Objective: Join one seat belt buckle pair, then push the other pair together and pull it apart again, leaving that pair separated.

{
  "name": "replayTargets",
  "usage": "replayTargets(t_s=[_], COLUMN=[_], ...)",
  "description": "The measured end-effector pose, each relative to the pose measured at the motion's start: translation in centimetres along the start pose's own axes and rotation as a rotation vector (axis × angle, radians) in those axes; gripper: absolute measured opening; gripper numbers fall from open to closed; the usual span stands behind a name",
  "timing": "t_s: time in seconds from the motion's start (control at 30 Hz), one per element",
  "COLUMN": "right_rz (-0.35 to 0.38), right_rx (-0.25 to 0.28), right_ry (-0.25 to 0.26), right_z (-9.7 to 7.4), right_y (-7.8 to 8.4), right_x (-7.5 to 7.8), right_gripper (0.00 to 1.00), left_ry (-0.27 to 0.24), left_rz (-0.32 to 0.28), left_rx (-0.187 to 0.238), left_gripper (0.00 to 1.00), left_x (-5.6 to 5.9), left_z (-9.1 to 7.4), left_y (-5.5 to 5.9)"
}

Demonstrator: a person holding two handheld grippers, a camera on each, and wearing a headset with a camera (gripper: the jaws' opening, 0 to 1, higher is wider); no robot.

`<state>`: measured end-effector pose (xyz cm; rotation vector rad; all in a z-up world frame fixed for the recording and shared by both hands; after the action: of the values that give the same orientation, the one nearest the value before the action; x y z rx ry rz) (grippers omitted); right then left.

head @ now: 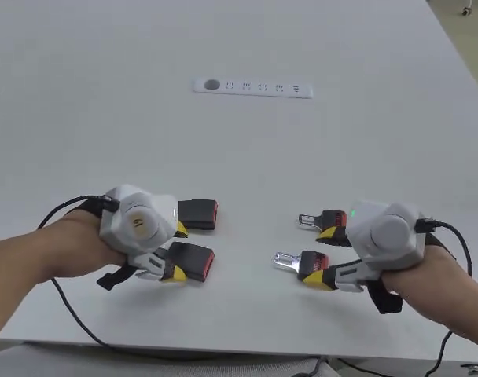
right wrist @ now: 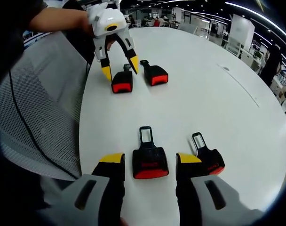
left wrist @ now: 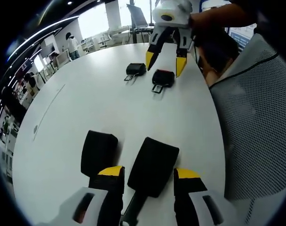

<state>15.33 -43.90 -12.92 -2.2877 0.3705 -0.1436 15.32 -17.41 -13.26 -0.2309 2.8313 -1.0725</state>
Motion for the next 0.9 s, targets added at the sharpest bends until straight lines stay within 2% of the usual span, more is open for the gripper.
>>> replayTargets(t_s=[0.1, 0.2, 0.33, 0.5, 0.67, 0.9], right_rz=[-0.005, 0.003, 0.001, -0.009, -0.012, -0.039], right_rx=[-0.01, -0.008, -0.016, -0.025, -0.05, -0.066], right_ry=[-0.007, -0.022, -0.03, -0.051, -0.071, -0.099], right_z=[0.2, 0.3, 0.5, 0.7, 0.9, 1.0], right_y=[0.1, 0.2, 0.2, 0.2, 0.8, 1.1], right_x=[0.0, 0.0, 0.1, 0.2, 0.2, 0.3], right_gripper=[0.4, 0.37, 0.38, 0.34, 0.31, 0.31], left_ry=[0.006, 0.006, 0.012, 0.011, 0.006, -0.007], left_rz=[0.002, 0.003, 0.009, 0.016, 0.008, 0.004], left_rx=[-0.003, -0.008, -0.018, -0.03, -0.036, -0.041], left_gripper=[0.38, 0.38, 0.38, 0.38, 0.38, 0.38], left_x=[0.2, 0.2, 0.2, 0.2, 0.1, 0.1], left_z=[0.1, 0.2, 0.2, 0.3, 0.4, 0.5], left_y=[-0.2, -0.1, 0.0, 0.1, 0.1, 0.2])
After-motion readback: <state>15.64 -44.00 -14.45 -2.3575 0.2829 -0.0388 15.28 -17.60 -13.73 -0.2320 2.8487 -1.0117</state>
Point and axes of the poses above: the centre of the closed fingertips' face, and the gripper's own axes: z roughly forward along the fingers, x roughly to its right, y roughly out of its underside, the point moved 7 cm from there along -z, roughly backward along the fingers, and after that the axes turned 10 degrees about x, right-handed, at the moved point
